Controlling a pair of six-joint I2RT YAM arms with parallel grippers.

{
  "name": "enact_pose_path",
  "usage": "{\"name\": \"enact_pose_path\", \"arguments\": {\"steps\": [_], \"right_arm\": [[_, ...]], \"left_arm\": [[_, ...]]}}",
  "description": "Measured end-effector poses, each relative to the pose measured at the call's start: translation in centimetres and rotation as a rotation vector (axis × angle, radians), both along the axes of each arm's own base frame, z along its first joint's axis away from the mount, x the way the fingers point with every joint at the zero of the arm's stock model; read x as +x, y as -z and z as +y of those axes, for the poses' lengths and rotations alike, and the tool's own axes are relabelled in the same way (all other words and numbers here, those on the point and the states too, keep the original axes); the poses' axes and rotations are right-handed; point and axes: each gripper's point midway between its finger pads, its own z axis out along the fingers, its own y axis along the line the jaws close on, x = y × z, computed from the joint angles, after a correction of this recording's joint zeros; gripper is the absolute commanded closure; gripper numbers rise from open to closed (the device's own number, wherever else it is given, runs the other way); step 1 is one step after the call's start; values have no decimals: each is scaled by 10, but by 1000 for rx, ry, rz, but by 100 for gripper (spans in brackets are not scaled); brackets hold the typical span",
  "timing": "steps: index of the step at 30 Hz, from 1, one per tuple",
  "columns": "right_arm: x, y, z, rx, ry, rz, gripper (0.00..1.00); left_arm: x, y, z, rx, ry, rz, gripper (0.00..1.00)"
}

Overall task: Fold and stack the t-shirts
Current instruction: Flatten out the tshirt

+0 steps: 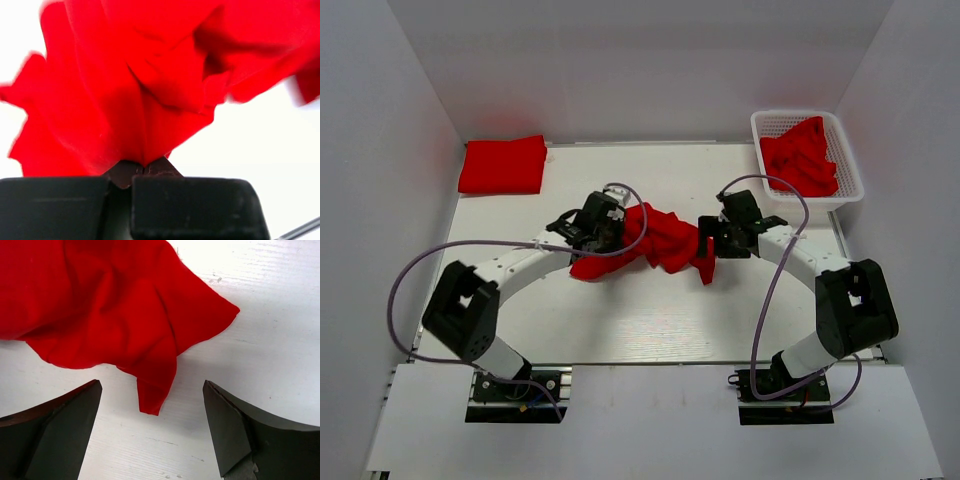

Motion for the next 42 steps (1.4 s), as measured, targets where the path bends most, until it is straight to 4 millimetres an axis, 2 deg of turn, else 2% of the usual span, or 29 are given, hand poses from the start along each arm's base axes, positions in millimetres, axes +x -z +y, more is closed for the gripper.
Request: {"name": "enact_pose_path", "arguments": {"steps": [4, 7, 12, 14, 15, 17, 20, 22, 25, 28, 29, 32, 35, 38, 42], "right_arm": [[-1, 0, 1, 1, -34, -6, 15], [0, 2, 5, 12, -52, -6, 16], [-4, 28, 8, 7, -73, 69, 25], [-6, 34, 8, 1, -76, 86, 45], [-6, 36, 8, -1, -76, 89, 79], [-5, 36, 7, -3, -71, 86, 98], [-2, 33, 5, -12, -51, 69, 100], [1, 23, 0, -27, -33, 31, 100], [14, -13, -10, -46, 9, -101, 100], [26, -73, -26, -56, 75, -293, 100], [32, -94, -33, -67, 108, -360, 100], [45, -184, -52, -49, 208, -609, 100], [46, -260, -78, -60, 318, -804, 100], [32, -313, -107, -98, 430, -935, 100], [5, -367, -137, -128, 532, -1065, 100]], "left_arm": [[8, -51, -5, -94, -3, -131, 100], [7, -51, -5, -98, -9, -126, 100], [5, -47, -3, -94, -21, -104, 100], [5, -46, -2, -94, -29, -98, 100], [5, -46, -1, -94, -31, -96, 100], [5, -46, 0, -94, -36, -93, 100], [5, -47, 2, -91, -44, -94, 100], [5, -49, 5, -83, -53, -99, 100], [9, -59, 10, -66, -76, -126, 100], [19, -86, 16, -54, -111, -191, 100], [24, -101, 18, -55, -128, -225, 100], [35, -156, 28, -75, -182, -351, 100], [37, -217, 47, -106, -259, -494, 100], [25, -267, 75, -136, -337, -618, 100], [-1, -323, 103, -193, -374, -753, 100]]}}
